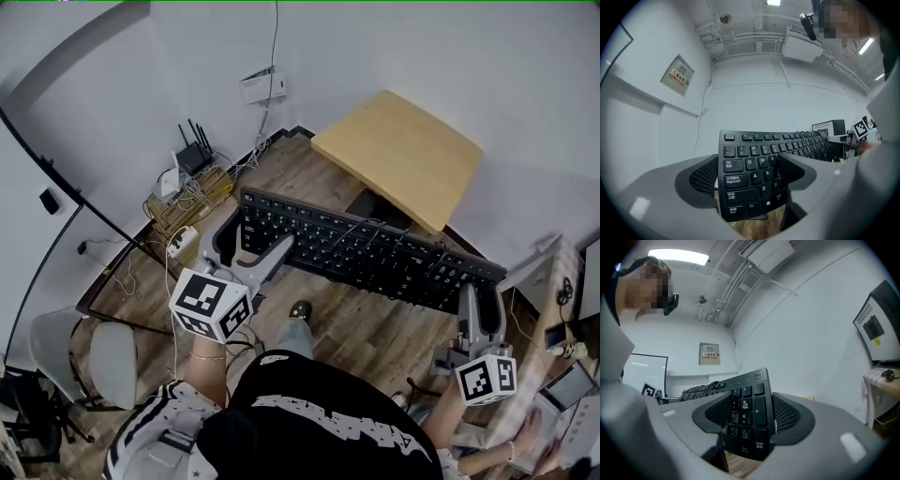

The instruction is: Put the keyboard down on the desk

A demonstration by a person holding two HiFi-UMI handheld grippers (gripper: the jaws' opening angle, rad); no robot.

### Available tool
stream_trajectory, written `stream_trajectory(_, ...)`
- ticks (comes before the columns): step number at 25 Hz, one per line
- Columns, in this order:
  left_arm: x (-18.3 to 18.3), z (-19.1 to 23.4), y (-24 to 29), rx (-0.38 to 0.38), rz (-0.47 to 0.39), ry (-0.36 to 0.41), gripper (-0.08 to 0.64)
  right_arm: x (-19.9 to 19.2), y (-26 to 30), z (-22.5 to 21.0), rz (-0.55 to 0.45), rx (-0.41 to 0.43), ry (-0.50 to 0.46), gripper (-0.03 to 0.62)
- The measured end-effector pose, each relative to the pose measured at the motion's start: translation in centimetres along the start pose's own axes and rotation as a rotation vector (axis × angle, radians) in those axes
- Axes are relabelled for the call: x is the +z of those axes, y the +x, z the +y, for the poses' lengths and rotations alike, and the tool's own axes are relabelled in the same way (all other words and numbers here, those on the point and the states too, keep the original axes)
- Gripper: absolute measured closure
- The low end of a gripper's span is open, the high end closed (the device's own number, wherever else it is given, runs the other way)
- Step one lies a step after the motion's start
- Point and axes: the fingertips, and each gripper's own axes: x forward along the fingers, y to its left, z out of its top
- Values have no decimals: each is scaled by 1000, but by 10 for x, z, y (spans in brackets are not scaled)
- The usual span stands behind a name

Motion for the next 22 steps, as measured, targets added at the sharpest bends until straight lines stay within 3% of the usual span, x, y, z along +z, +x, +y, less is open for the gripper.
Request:
stream_trajectory(12, -26, 3, 23, -31, -28, 0, 175, -22, 6, -15, -15, -26, -15, 324)
stream_trajectory(16, -2, -4, 31, -25, -27, -4, 175, 6, 13, -19, -9, -23, -15, 322)
stream_trajectory(19, 23, -10, 8, -16, -47, -17, 175, 34, -2, 0, -7, -13, -35, 322)
stream_trajectory(22, 23, -5, -6, -8, -62, -25, 173, 36, -8, 12, -8, -8, -50, 324)
